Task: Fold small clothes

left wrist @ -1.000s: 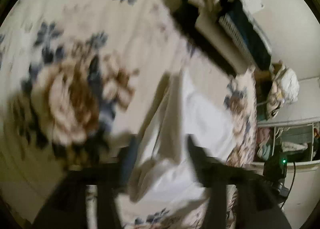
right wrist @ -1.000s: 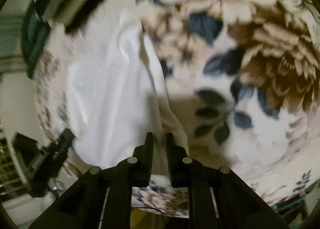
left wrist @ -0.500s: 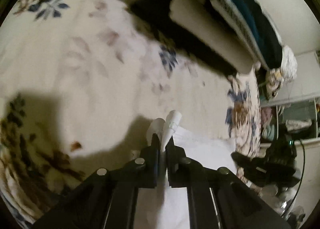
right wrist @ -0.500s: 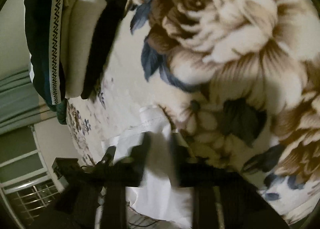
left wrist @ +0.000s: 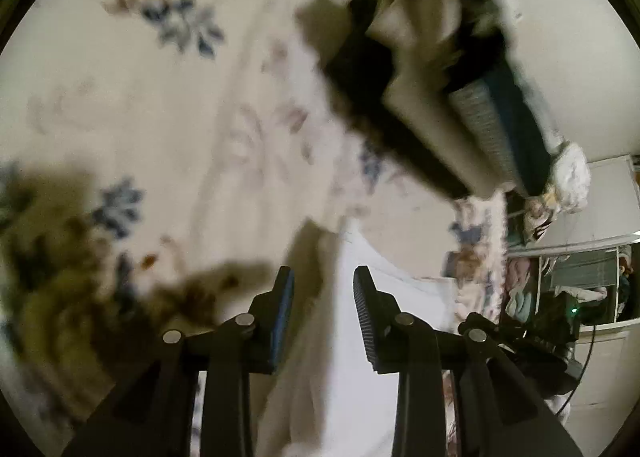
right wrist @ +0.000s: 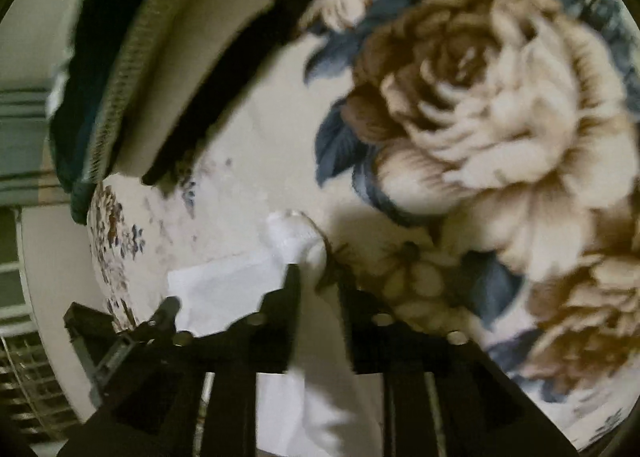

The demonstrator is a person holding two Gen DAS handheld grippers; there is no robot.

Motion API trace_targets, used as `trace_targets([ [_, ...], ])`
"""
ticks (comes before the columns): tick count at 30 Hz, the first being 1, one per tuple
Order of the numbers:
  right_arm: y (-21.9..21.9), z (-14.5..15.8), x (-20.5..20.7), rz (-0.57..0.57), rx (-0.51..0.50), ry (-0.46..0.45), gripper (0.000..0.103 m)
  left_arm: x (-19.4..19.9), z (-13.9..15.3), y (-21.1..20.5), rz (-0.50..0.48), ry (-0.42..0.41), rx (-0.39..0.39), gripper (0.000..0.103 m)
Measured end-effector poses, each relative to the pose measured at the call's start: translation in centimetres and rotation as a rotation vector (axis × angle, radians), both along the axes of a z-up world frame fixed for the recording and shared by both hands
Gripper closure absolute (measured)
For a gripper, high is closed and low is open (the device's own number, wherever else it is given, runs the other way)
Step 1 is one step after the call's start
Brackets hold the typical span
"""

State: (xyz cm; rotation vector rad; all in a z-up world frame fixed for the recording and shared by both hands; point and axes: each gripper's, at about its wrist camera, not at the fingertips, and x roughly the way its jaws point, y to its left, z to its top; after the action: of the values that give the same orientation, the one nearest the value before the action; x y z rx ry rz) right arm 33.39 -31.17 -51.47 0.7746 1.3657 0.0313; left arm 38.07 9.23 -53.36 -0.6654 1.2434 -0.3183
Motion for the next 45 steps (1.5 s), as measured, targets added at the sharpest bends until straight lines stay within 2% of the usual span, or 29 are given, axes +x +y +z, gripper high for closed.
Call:
trace_targets([
  [1, 0.2, 0.6, -0.6, 0.011, 0.029, -0.024, 0.076, -1.5, 1.6, 0.1, 0.012, -0.038, -0.016, 0.07],
  [3, 1.4, 1.0, -1.8, 0.06, 0.157, -0.066, 0.074, -3.4, 2.8, -0.9, -0.004, -0.071, -0.083, 0.042],
  [4, 2.1, 0.5, -2.2, 0.082, 0.232, -0.063, 0.072, -3.7, 2.8, -1.4, -0.017, -0.07, -0.092, 0.04],
  [6, 3.1, -1.0, -2.8, 0.107, 0.309, -0.046, 0.072, -4.2, 0.8, -3.1, -0.051, -0.028, -0.04, 0.04],
  [7, 3.4, -1.9, -2.9, 0.109, 0.301, -0.028, 0.072, -4.1, -0.8, -3.5, -0.055, 0.012, -0.001, 0.04],
  [10, 2.1, -4.8, -3.7, 0.035, 0.169, 0.042, 0.074, -3.6, -4.9, -2.7, -0.04, 0.095, 0.094, 0.04],
  [11, 1.2, -5.2, -4.0, -0.009, 0.133, 0.052, 0.076, -3.5, -5.6, -1.7, -0.017, 0.11, 0.053, 0.04],
  [13, -0.6, -4.7, -4.7, -0.069, 0.033, 0.062, 0.075, -3.6, -4.6, -0.2, 0.029, 0.097, 0.047, 0.04],
  [16, -2.0, -2.8, -5.5, -0.063, -0.059, 0.025, 0.073, -4.4, -2.3, 1.0, 0.056, 0.048, 0.042, 0.04],
  [19, -1.2, -1.0, -6.2, -0.012, 0.006, -0.029, 0.061, -5.5, -0.2, 0.7, 0.057, 0.004, 0.01, 0.04],
  [22, 1.4, -0.8, -6.4, 0.081, 0.154, -0.045, 0.057, -6.2, 0.3, -1.4, -0.001, -0.014, -0.015, 0.04],
  [23, 2.5, -1.3, -6.6, 0.117, 0.18, -0.027, 0.057, -6.6, 0.0, -2.1, -0.02, -0.003, 0.005, 0.04],
  [25, 3.8, -2.1, -7.2, 0.165, 0.128, 0.027, 0.057, -7.2, -1.2, -3.1, -0.054, 0.025, 0.074, 0.04],
  [27, 3.7, -3.2, -8.4, 0.186, -0.079, 0.121, 0.057, -8.2, -2.9, -2.9, -0.066, 0.086, 0.16, 0.04],
  [28, 3.1, -3.4, -9.1, 0.179, -0.162, 0.151, 0.057, -8.6, -3.4, -2.3, -0.056, 0.106, 0.153, 0.04],
  [29, 2.1, -3.2, -10.1, 0.154, -0.171, 0.147, 0.057, -9.7, -3.6, -1.2, -0.028, 0.118, 0.119, 0.04],
  [32, -0.2, -2.1, -12.9, 0.072, -0.062, 0.132, 0.057, -12.1, -2.9, 0.9, 0.02, 0.119, 0.112, 0.04],
  [36, 0.6, -0.6, -14.8, 0.102, 0.023, 0.082, 0.055, -14.3, -2.3, 2.7, 0.068, 0.137, 0.091, 0.04],
  [38, 1.8, -0.8, -14.6, 0.127, 0.025, 0.077, 0.055, -14.6, -2.7, 2.6, 0.084, 0.157, 0.077, 0.04],
  [41, 3.9, -2.8, -14.1, 0.15, -0.02, 0.115, 0.055, -15.1, -2.8, 2.0, 0.08, 0.162, 0.072, 0.04],
  [42, 4.2, -3.1, -14.3, 0.156, -0.046, 0.118, 0.063, -15.0, -2.8, 1.6, 0.078, 0.157, 0.074, 0.04],
  [43, 4.1, -3.0, -15.0, 0.151, -0.058, 0.109, 0.093, -15.0, -2.7, 1.4, 0.073, 0.152, 0.076, 0.04],
  [45, 4.3, -2.9, -15.2, 0.126, -0.086, 0.1, 0.099, -15.0, -2.6, 1.0, 0.066, 0.143, 0.071, 0.04],
])
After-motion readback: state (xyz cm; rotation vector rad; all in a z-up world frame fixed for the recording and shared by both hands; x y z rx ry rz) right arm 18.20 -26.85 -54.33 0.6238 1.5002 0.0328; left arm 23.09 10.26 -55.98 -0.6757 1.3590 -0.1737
